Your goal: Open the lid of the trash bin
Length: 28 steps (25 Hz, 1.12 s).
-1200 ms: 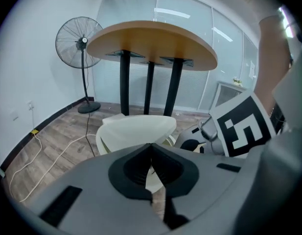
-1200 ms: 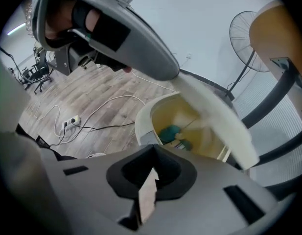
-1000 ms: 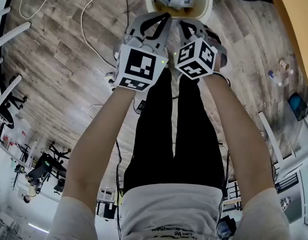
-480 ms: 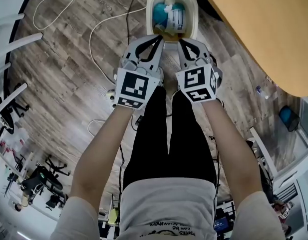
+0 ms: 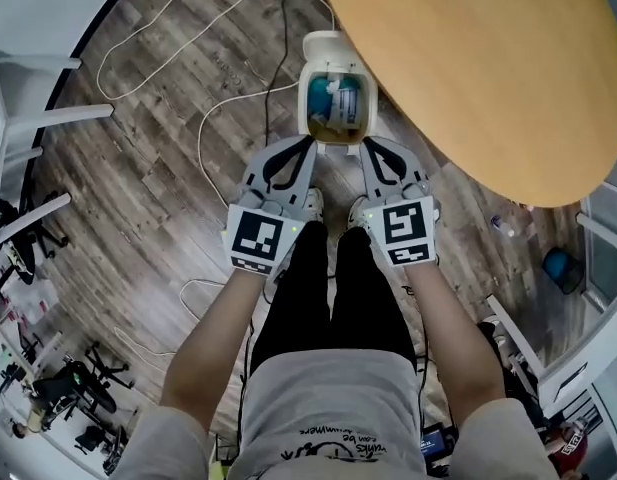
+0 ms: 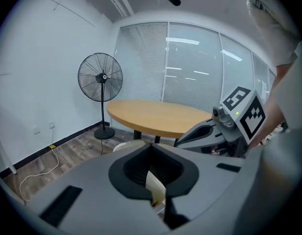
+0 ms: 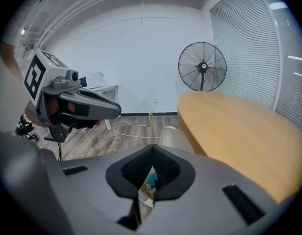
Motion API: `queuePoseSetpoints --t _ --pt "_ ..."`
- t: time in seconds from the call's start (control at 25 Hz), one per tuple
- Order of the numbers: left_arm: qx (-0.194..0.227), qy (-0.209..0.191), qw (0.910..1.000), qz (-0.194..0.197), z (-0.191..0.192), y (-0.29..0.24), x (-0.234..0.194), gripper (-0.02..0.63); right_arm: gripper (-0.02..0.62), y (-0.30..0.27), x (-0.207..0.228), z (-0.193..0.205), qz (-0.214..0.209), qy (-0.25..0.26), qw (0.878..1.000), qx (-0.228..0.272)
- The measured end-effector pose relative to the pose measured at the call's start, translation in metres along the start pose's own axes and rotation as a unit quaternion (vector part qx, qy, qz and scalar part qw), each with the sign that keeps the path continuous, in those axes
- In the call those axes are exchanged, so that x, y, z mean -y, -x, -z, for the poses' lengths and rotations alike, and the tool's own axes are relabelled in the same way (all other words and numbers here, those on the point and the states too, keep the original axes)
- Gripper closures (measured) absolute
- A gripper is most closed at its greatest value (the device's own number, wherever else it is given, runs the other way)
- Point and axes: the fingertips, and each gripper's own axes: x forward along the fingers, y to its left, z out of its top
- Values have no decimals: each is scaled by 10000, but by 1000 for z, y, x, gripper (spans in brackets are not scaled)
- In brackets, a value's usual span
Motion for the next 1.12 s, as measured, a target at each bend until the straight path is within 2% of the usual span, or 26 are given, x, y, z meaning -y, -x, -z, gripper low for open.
queuePoseSetpoints --t 0.12,0.44,0.88,1.12 --pt "107 150 9998 43 -26 19 10 586 588 29 0 -26 20 -151 9997 180" --pt "446 120 9988 149 -104 70 34 586 588 97 -3 -97 67 -425 9969 666" --pt "925 73 9953 274 -207 130 58 586 588 188 -4 -196 122 -446 9896 1364" --pt "1152 35 9925 396 -254 157 72 586 588 233 -5 -236 146 -364 9850 1678"
